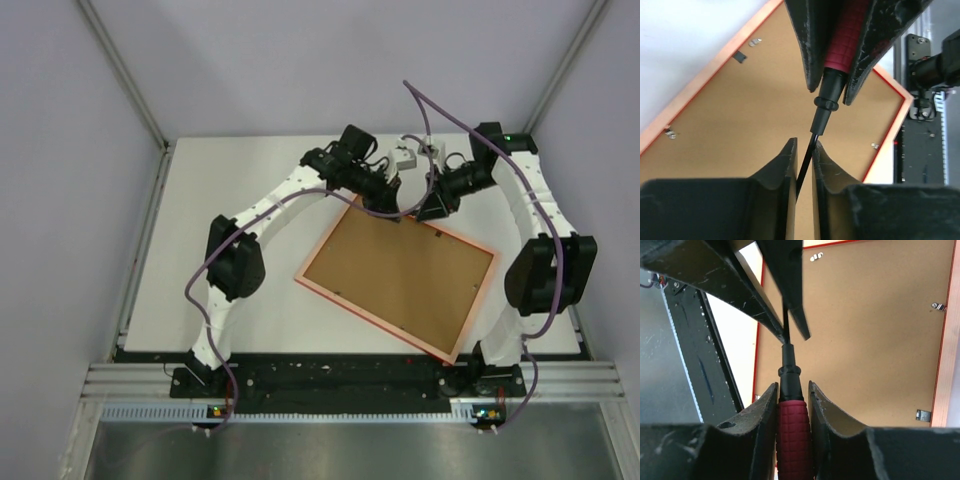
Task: Take the photo out of the frame
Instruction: Adjust the screwdriver.
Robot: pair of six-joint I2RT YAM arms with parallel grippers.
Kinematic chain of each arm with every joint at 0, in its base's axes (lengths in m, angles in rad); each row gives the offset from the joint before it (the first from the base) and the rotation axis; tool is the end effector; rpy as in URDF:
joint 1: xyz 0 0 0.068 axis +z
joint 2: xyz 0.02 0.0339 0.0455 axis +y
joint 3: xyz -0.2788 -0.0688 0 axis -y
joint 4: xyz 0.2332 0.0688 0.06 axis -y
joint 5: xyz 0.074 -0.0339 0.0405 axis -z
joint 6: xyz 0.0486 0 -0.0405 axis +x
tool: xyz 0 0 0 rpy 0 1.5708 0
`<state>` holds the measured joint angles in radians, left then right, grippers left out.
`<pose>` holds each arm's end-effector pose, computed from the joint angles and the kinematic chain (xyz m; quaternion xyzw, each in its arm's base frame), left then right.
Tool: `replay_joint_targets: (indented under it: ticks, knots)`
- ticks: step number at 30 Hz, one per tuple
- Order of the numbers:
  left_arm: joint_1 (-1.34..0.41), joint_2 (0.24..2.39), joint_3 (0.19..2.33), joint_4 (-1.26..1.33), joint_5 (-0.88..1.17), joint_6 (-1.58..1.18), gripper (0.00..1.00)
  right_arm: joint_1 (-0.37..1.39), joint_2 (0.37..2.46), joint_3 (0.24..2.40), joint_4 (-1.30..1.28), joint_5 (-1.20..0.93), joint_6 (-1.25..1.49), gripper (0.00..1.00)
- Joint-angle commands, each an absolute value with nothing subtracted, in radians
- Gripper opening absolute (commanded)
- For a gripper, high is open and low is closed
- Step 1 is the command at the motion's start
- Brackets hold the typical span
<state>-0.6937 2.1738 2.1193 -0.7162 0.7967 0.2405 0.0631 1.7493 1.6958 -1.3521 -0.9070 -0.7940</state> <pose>0.3558 -0.3411 0.3151 0.5172 0.6900 -0.4288 0.2695 0.3196 0.0586 0.3328 -0.4052 0.7998 0.3813 0.2253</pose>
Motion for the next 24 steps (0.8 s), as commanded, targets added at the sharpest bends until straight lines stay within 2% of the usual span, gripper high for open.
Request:
replay_joint_targets:
  ticks: [1,6,7,10,13,15,24]
  knots:
    - [-0.712,2.161,2.155,-0.713,0.871,0.267,0.00,0.067,1.715,1.744,-1.506,-0.966,-0.805,0.00]
    - [-0.716,2.155,2.151,-0.726,0.897,0.264,0.00,0.066,1.738,1.781,-1.505,-0.971,-0.796,0.01]
    - [-0.716,2.154,2.149,-0.721,0.897,0.253,0.00,0.066,1.744,1.792,-1.505,-0.971,-0.796,0.09]
    - [-0.706,2.137,2.112,-0.643,0.885,0.168,0.00,0.042,1.762,1.813,-1.505,-0.994,-0.795,0.45]
    - [-0.677,2.125,2.079,-0.556,0.873,0.028,0.00,-0.033,1.793,1.848,-1.505,-1.058,-0.772,0.76]
    - [-0.657,2.114,2.060,-0.505,0.868,-0.049,0.00,-0.076,1.813,1.876,-1.505,-1.110,-0.753,0.87]
    - [-0.630,2.075,2.022,-0.402,0.910,-0.219,0.00,-0.244,1.868,1.876,-1.497,-1.433,-0.744,0.89]
